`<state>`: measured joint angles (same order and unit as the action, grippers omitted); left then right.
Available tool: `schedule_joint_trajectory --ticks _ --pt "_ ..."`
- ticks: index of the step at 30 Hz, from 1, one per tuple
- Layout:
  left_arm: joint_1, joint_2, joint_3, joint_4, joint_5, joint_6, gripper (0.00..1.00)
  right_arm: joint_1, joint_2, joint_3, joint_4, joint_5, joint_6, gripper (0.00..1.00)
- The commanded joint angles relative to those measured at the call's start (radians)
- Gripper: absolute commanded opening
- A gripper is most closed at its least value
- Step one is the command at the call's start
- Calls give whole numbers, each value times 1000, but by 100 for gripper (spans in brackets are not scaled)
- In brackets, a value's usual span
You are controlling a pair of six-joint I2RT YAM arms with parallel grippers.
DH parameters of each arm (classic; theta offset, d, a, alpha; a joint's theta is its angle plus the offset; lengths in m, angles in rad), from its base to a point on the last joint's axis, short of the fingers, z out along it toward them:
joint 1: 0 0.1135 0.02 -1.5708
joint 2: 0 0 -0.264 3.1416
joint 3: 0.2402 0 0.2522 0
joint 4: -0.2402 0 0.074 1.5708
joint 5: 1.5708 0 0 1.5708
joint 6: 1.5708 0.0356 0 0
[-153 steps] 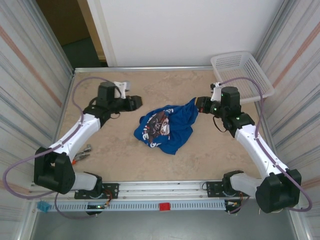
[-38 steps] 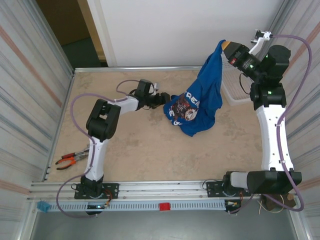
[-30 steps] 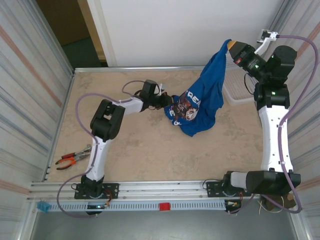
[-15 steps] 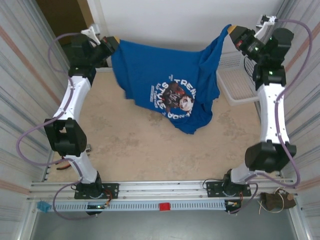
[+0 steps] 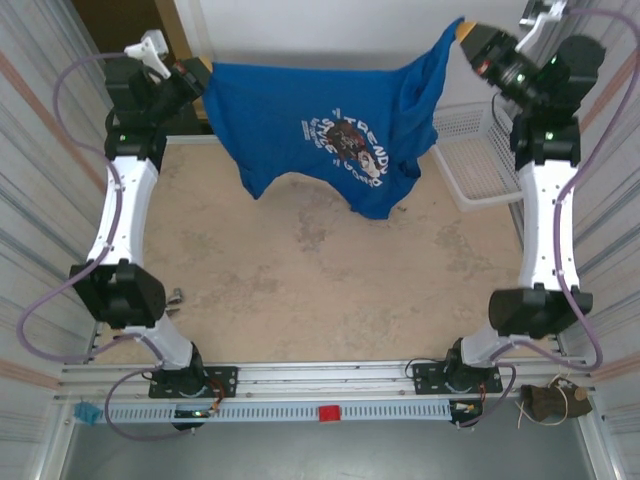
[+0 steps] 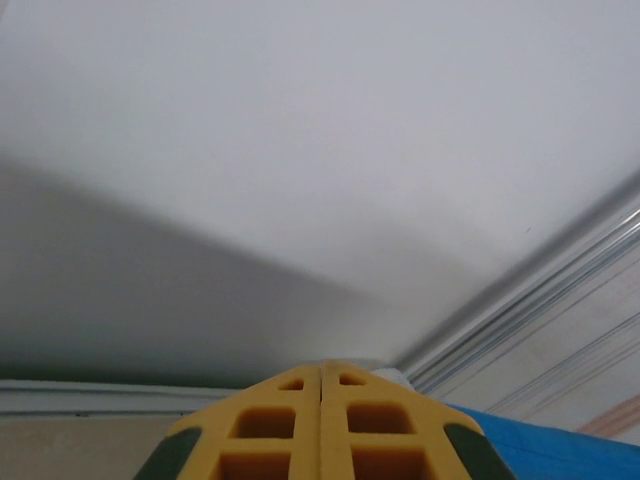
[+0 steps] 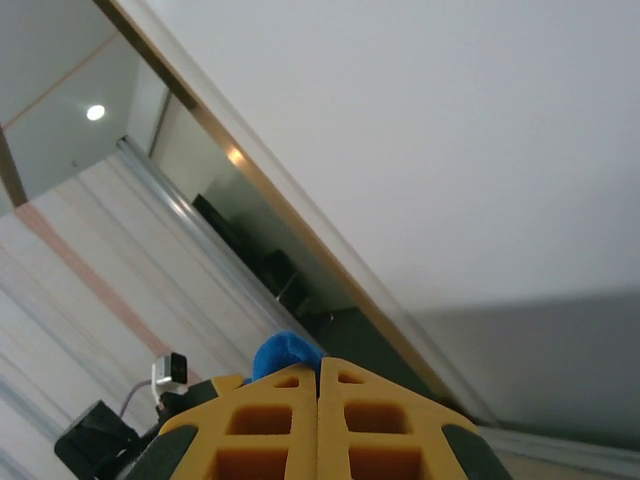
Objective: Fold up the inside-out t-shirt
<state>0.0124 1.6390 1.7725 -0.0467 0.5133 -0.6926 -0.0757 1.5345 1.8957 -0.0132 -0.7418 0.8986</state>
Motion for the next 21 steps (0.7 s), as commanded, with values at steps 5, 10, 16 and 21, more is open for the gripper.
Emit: schedule_joint_trajectory --ticks 5,10,16,21 --pt "-29 -389 -669 -32 -26 75 0 152 -482 -798 -132 130 -252 0" --pt "-75 -617 -1126 -167 -197 45 0 263 -834 -1271 -310 414 -192 0" --pt "-75 -700 -1363 -184 -276 -4 0 277 -1101 -1544 -502 583 -30 0" --pt "-75 -673 -1351 -177 -307 17 0 279 -1125 -1546 -625 648 -30 58"
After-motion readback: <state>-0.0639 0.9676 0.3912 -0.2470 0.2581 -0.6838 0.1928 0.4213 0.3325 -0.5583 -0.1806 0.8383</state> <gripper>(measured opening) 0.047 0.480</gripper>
